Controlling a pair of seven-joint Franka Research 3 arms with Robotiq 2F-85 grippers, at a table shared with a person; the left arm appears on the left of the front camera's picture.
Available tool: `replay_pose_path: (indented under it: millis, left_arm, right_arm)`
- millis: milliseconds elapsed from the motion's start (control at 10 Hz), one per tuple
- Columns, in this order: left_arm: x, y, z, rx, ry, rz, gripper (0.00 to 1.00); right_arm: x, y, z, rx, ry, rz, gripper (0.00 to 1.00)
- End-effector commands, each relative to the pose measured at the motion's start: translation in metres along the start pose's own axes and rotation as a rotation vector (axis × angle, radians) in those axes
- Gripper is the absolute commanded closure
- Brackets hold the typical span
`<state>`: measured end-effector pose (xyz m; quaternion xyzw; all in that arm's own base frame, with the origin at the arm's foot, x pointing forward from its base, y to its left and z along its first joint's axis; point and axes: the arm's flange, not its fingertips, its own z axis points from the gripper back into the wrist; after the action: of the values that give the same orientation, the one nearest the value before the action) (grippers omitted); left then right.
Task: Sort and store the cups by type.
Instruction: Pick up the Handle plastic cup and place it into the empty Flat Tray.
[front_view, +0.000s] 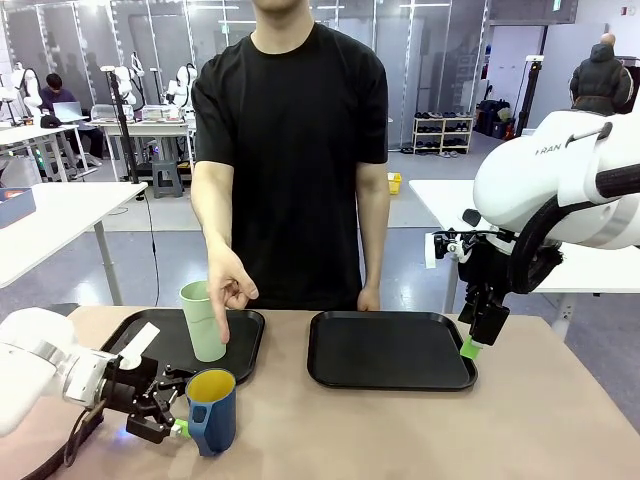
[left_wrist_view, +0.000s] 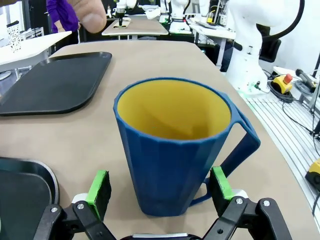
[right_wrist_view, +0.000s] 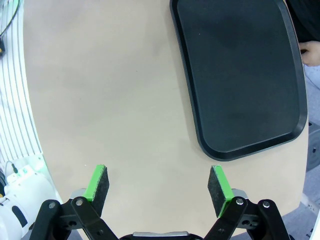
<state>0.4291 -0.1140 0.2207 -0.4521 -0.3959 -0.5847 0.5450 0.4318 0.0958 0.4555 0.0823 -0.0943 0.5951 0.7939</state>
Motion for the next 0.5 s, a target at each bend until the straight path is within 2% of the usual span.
replay_pose_path:
  millis: [0, 400]
  left_arm:
    - [-0.001, 0.008, -0.012, -0.004, -0.043, -0.026, 0.0]
    - [0.002, 0.014, -0.032, -0.052, -0.054, -0.03, 0.0]
  right_arm:
    - [-0.001, 0.003, -0.002, -0.013, -0.006, -0.014, 0.0]
    - [-0.001, 0.003, -0.002, -0.013, -0.006, -0.014, 0.0]
